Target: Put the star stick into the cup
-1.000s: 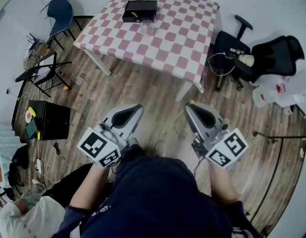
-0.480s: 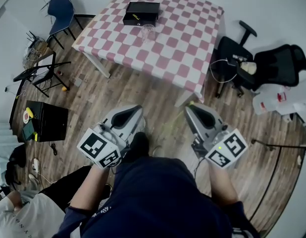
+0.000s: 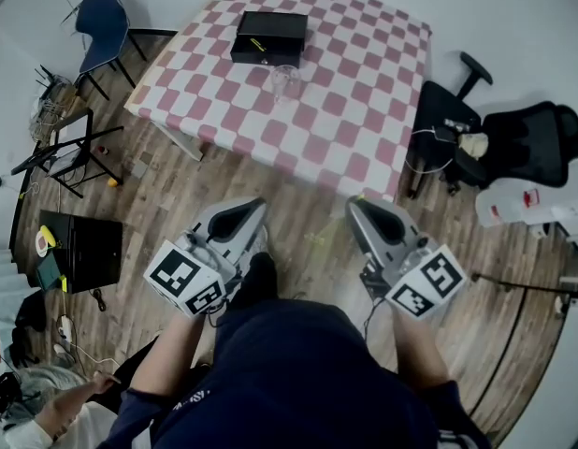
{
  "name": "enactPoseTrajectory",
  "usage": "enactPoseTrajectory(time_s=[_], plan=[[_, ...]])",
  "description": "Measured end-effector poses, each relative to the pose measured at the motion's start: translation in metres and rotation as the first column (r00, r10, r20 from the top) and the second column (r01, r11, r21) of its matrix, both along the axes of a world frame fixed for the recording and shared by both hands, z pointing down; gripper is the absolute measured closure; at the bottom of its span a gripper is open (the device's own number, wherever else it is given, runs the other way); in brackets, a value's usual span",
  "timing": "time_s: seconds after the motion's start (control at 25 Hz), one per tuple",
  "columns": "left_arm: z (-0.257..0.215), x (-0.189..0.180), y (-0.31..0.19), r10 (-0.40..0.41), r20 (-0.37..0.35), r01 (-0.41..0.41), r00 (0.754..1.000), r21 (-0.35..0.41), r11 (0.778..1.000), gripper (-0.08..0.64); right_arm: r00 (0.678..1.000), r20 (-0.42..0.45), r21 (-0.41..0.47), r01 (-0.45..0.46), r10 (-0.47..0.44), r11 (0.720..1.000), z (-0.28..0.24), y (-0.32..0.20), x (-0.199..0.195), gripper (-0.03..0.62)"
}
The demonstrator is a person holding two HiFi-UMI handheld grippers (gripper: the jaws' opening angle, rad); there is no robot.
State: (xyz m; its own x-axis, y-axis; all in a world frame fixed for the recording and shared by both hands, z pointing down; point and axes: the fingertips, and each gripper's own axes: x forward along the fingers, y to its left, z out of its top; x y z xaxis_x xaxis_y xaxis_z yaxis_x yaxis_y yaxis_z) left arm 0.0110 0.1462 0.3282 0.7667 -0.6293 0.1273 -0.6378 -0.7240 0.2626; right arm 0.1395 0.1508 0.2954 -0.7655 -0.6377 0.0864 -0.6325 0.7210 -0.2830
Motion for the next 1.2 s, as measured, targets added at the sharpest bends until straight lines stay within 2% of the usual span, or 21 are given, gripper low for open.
enactPoseTrajectory(time_s=[0.32,0.64,0.96,1.2], plan=[[0.009,-0.047,-0.099,0.030,-0.010,-0.030,1.000,-0.036,0.999,0.529,0.998,-0.011,-0.038,-0.057,0.056,0.998,0.002,-0.097,-0.042,0.569],[0.013,-0.089,-0.179,0.061,-0.021,-0.062,0.998,-0.061,0.996,0.529,0.993,-0.030,-0.069,-0.120,0.118,0.990,0.003,-0.171,-0.075,0.569],[0.015,-0.110,-0.224,0.077,-0.029,-0.079,0.997,-0.067,0.995,0.529,0.988,-0.041,-0.074,-0.154,0.151,0.985,0.001,-0.215,-0.093,0.568],[0.022,-0.117,-0.245,0.061,-0.044,-0.065,0.997,-0.088,0.994,0.529,0.987,-0.051,-0.076,-0.155,0.151,0.985,0.003,-0.241,-0.100,0.569]])
